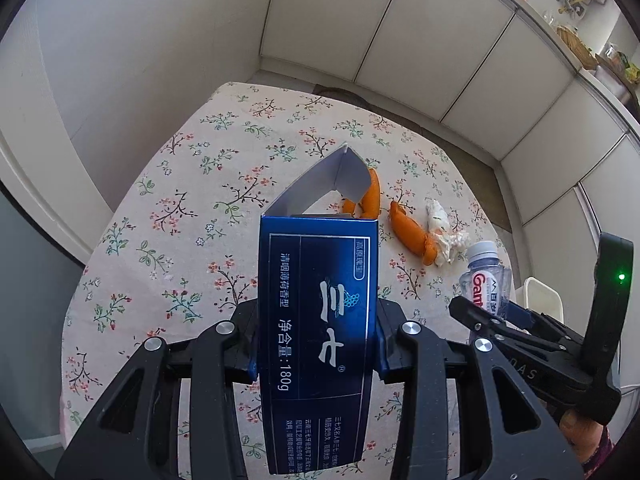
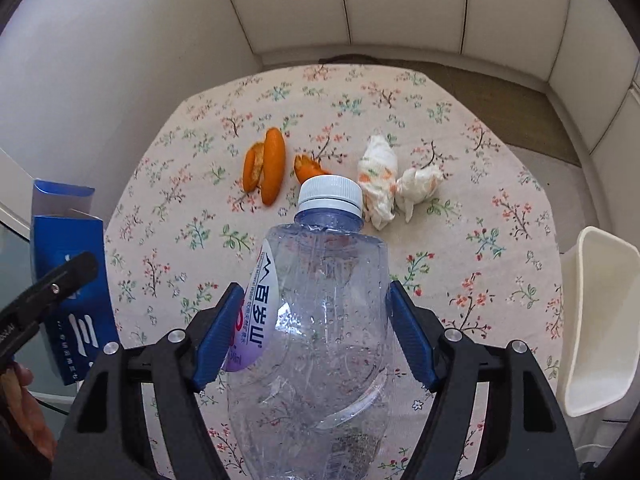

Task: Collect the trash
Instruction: 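Carry the water bottle to the white bin and open the right tool while the left carries the box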

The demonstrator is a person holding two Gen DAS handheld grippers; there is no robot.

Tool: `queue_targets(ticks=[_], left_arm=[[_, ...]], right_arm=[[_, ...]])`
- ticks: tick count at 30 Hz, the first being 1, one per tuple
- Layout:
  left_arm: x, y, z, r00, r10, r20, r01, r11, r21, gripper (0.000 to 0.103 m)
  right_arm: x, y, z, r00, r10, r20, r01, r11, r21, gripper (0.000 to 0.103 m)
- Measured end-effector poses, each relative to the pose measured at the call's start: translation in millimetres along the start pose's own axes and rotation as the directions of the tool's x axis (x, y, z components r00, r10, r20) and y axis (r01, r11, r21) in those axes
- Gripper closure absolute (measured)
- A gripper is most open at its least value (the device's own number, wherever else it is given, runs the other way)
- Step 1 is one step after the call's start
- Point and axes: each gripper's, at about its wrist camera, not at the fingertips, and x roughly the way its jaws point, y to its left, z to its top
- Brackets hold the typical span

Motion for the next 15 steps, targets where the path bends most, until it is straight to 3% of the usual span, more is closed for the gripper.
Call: queue_targets(ticks=[6,15], left_arm=[[-15,-13,7,0.996,-0.01,0.088,0.01,1.0,0.002,0.065],[-36,-44,12,0.977,-0.062,0.203,0.059,0.998,0.022,0.065]], right_arm=[[-27,-1,13,0.99,-0.018,0.141,0.018,1.0,0.0,0.032],[-74,-17,18,0.946,-0.076,0.316,0.076,0.997,0.011,0.032]])
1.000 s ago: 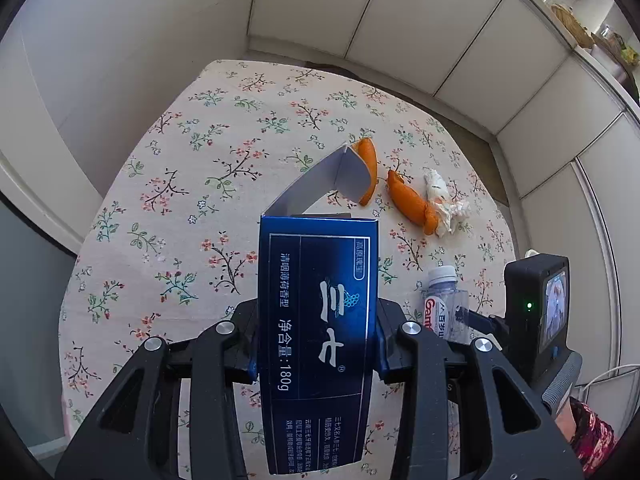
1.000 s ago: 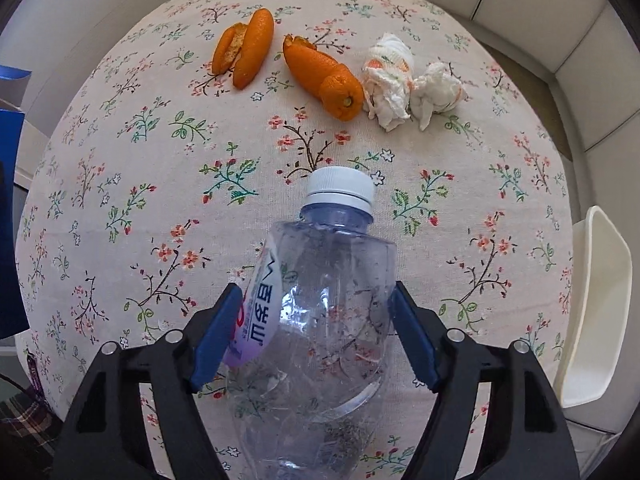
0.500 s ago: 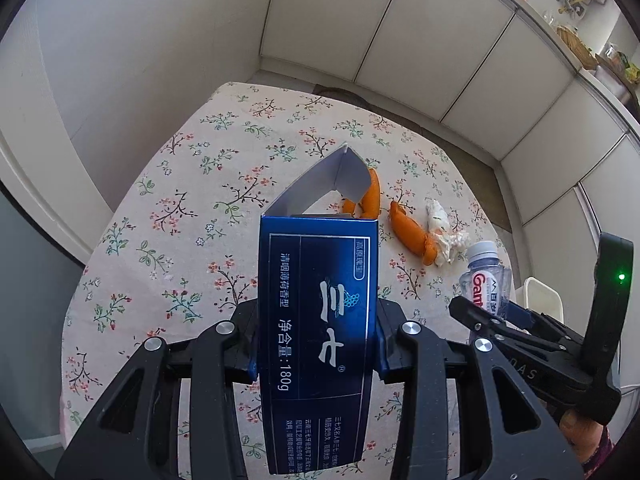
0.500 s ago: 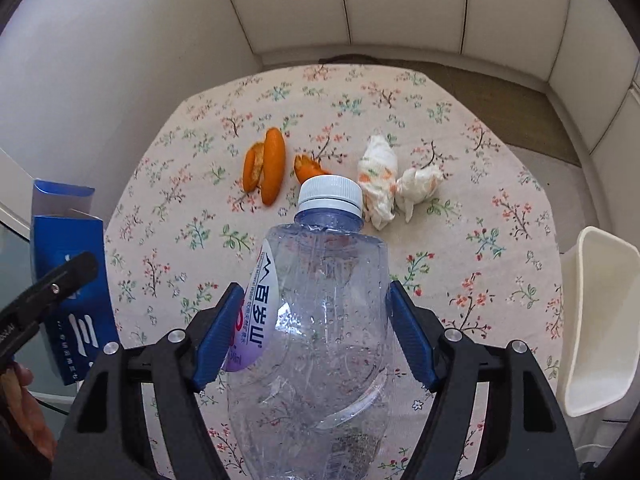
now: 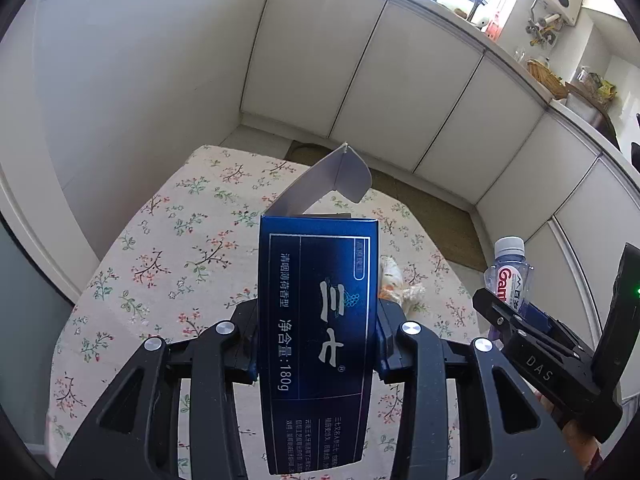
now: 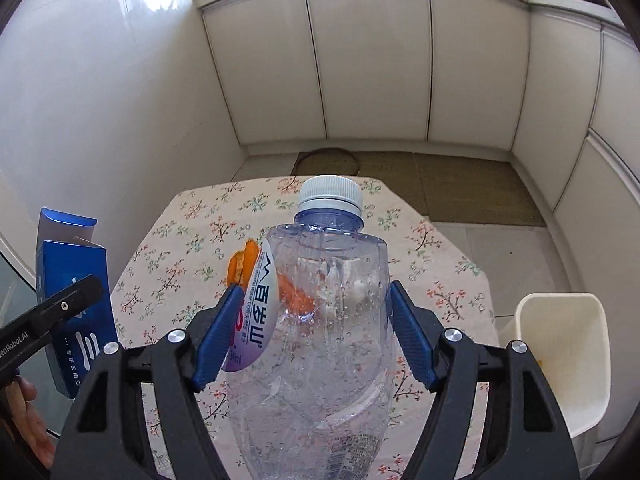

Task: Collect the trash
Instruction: 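Carry the water bottle to the white bin and open the right tool while the left carries the box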

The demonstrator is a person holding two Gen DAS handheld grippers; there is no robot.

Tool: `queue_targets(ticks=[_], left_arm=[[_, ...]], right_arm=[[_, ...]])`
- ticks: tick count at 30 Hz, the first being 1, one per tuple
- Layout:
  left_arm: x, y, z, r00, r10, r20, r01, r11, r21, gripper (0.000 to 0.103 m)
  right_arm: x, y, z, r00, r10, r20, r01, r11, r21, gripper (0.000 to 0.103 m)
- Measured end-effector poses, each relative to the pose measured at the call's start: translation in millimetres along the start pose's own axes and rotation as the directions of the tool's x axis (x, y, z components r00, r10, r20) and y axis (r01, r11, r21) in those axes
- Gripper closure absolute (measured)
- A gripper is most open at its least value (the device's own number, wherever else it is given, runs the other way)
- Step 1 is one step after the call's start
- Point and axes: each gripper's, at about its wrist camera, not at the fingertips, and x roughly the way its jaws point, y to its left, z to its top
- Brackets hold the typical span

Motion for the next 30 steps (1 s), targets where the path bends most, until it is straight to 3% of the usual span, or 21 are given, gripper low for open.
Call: queue_targets(ticks=[10,18,30], left_arm=[[-3,-45,-4,0.995,-0.074,0.061,0.071,0.997,0.044,0.065],[6,-82,-18,0.992,-0.118,0.047,0.114,0.989,0.091,0.065],[13,-142,-37,0.982,-0.187,0.025,0.181,0.973,0.146,0.065]], right_arm=[[-33,-36,3,0.989,-0.077,0.128,0.075,0.997,0.027,0.032],[-58,-74,2,0.971,-0.154,0.185,0.143,0.987,0.072,0.032],[-93,-156,-6,0.912,-0.332,0.242,0.295,0.939,0.176,0.031]])
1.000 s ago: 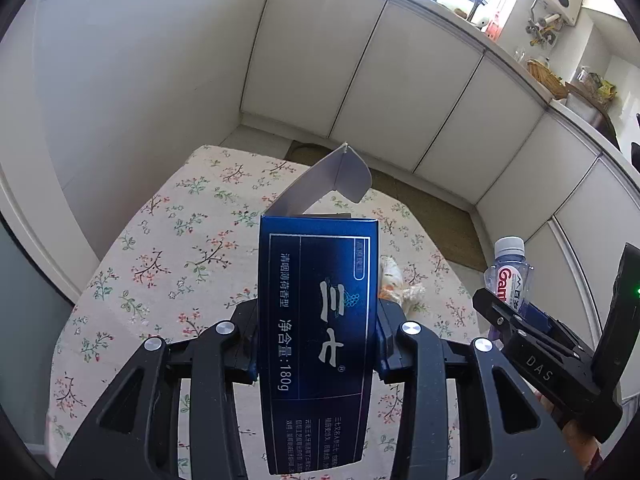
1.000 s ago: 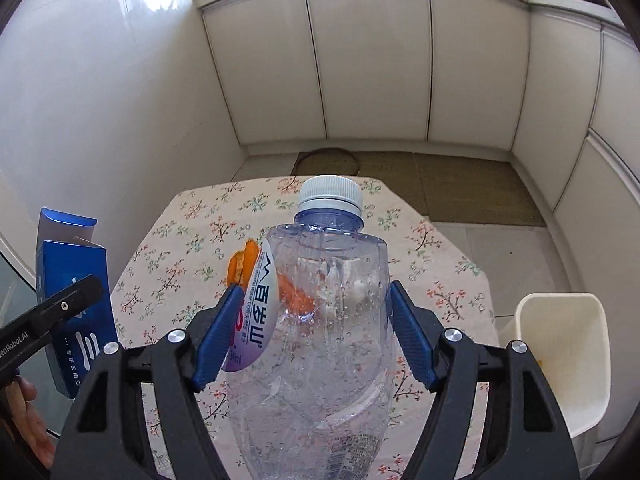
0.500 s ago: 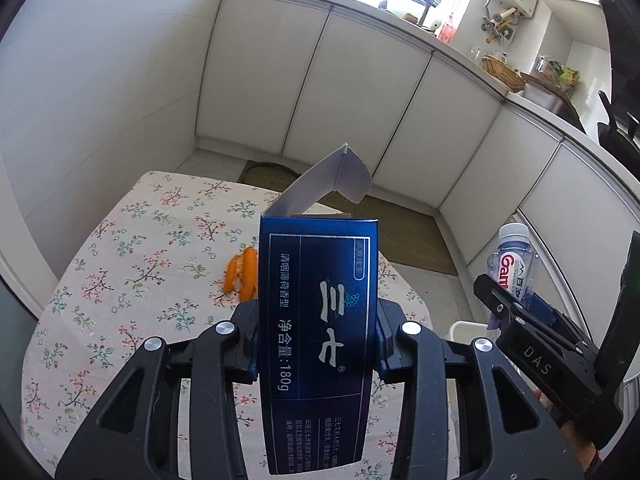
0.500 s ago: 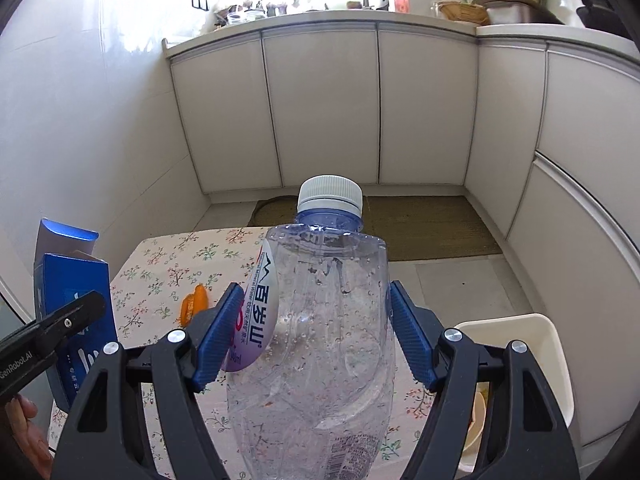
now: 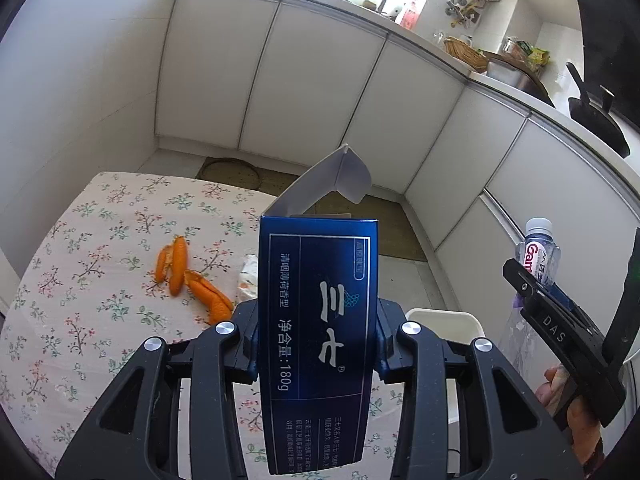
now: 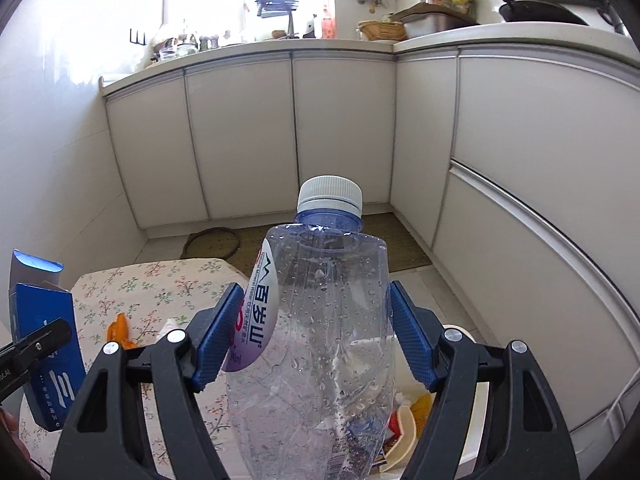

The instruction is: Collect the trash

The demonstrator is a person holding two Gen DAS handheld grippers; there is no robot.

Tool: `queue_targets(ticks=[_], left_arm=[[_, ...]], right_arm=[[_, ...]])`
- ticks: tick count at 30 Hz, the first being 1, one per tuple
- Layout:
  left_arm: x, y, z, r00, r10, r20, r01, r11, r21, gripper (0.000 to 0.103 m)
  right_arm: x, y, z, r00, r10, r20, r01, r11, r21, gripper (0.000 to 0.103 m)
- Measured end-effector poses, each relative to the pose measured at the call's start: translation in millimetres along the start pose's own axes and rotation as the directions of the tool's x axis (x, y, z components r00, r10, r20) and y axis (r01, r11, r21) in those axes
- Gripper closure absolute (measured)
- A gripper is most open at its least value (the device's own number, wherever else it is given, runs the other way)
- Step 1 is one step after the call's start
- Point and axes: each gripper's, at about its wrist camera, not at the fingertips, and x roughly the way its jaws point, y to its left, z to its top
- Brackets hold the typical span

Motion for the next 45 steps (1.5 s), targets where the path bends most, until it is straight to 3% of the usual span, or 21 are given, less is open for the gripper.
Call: queue_targets(ticks=[12,16,21,29,35,40,45], left_arm=[[31,-76,-17,0.996,-0.073,-0.05,0.077,0.993,0.088,0.065],[43,-110,-22,0.992,-0.107,-0.068,0.115,0.986,0.12,0.065],[58,-158,-28,0.986,-0.14,-0.087,0.153,0.974,0.168,0.065],[86,-224,-45,0.973,-0.183,-0.141,0.213,0.948,0.238,0.065],[113,-255,-55,0.964,-0.194,-0.182,0.239,0.931,0.275,0.064],[127,-265,-61,0.967,-0.158,-0.199,0.212,0.934,0.288,0.036],[123,-257,-61,0.984,-0.081,-0.161,0.128,0.941,0.313,0.028]], right_arm=[[23,-96,-7,0.99,-0.127,-0.064,0.131,0.989,0.069,0.031],[17,-118,-6,0.989,-0.14,-0.042,0.144,0.985,0.094,0.023],[0,-149,-6,0.984,-0.176,-0.002,0.175,0.975,0.135,0.022],[-9,-219,-16,0.96,-0.274,-0.055,0.279,0.934,0.224,0.017],[-9,-261,-31,0.93,-0.35,-0.112,0.367,0.893,0.26,0.015],[-11,-271,-33,0.925,-0.362,-0.119,0.381,0.883,0.274,0.014],[-14,-256,-31,0.914,-0.397,-0.082,0.405,0.887,0.222,0.011]])
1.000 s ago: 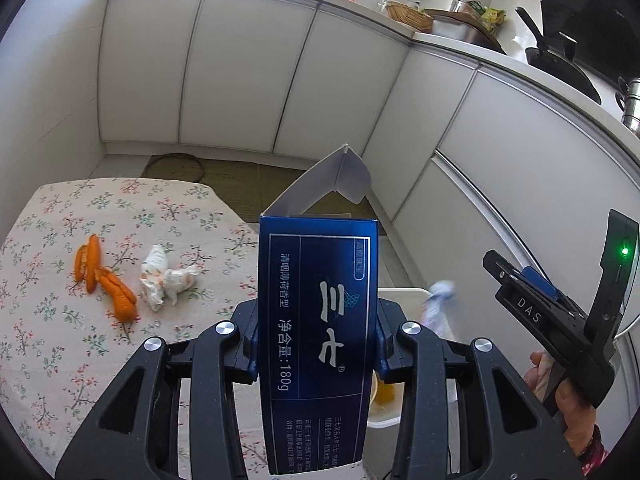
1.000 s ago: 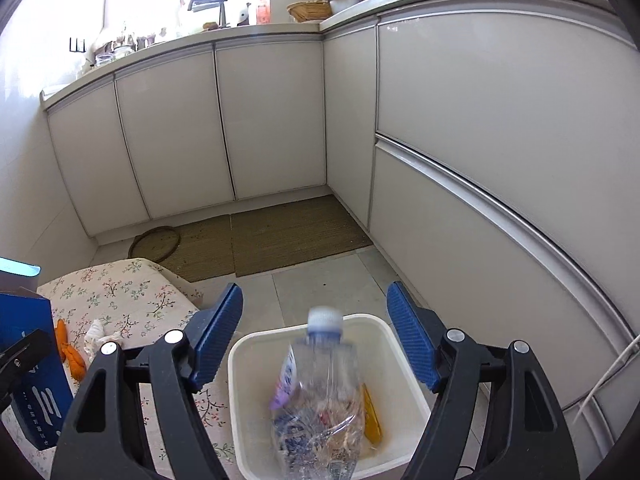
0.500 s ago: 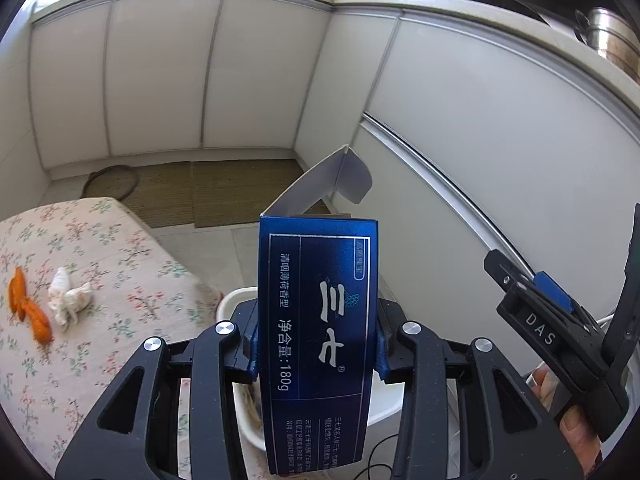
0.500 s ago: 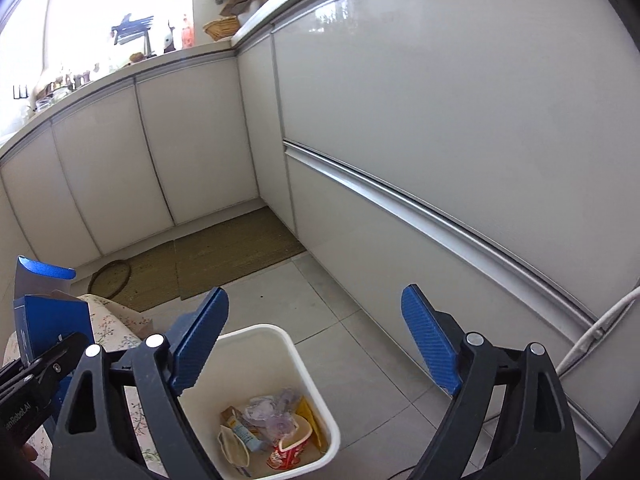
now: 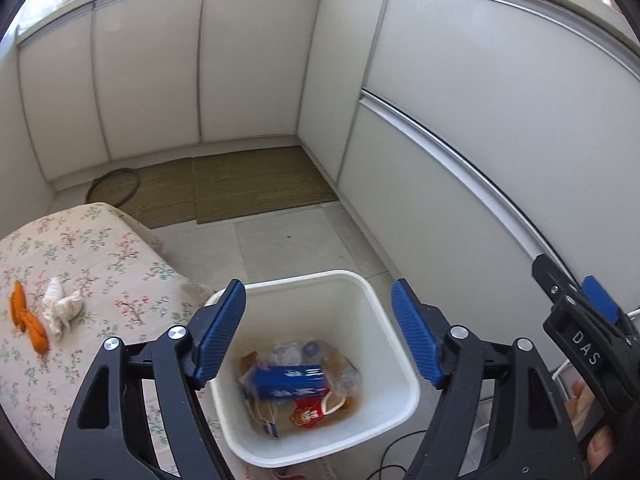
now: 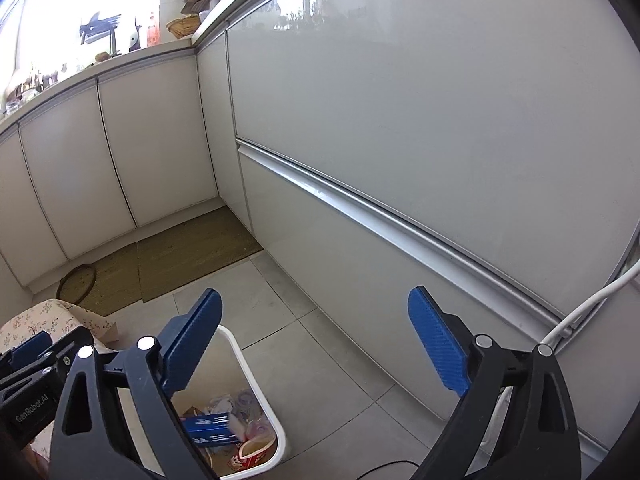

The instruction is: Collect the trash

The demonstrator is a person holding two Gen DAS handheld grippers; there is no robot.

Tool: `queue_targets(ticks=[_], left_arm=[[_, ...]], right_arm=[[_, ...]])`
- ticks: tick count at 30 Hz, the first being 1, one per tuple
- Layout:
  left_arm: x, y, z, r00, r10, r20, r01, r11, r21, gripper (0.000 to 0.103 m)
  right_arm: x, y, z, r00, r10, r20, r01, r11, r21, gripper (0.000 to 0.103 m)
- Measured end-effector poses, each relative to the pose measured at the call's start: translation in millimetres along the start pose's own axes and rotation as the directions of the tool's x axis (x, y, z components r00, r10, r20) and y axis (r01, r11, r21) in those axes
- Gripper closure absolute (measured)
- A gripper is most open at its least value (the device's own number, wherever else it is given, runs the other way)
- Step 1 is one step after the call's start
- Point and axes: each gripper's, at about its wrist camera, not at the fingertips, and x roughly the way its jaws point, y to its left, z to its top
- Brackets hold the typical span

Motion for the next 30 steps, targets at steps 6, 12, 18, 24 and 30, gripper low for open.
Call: queue_targets(ticks=[6,12,18,24,30], left_arm=[[-17,23,-2,0.995,0.095,0.039,-0.094,0.995,-0.03,0.015],[-26,53,-7,0.989,0.145,0.032,-0.143,0.988,-0.065,0.012],[-40,86,-15,0.981,0.191,0.027,-0.187,0.977,-0.106,0.012],[-57,121,-22,0.972,0.233,0.028,-0.226,0.962,-0.153,0.012],[-73,156,-29,0.962,0.274,0.018,-0.265,0.943,-0.2,0.012]], right_arm=[[-16,31,-6,0.997,-0.013,0.072,0.02,0.995,-0.097,0.007],[-29,67,-14,0.996,0.021,0.09,-0.003,0.981,-0.192,0.007],[-40,97,-21,0.994,0.058,0.096,-0.032,0.969,-0.246,0.007],[-49,130,-26,0.991,0.102,0.087,-0.073,0.956,-0.285,0.007],[-63,166,-33,0.984,0.155,0.084,-0.119,0.937,-0.33,0.007]])
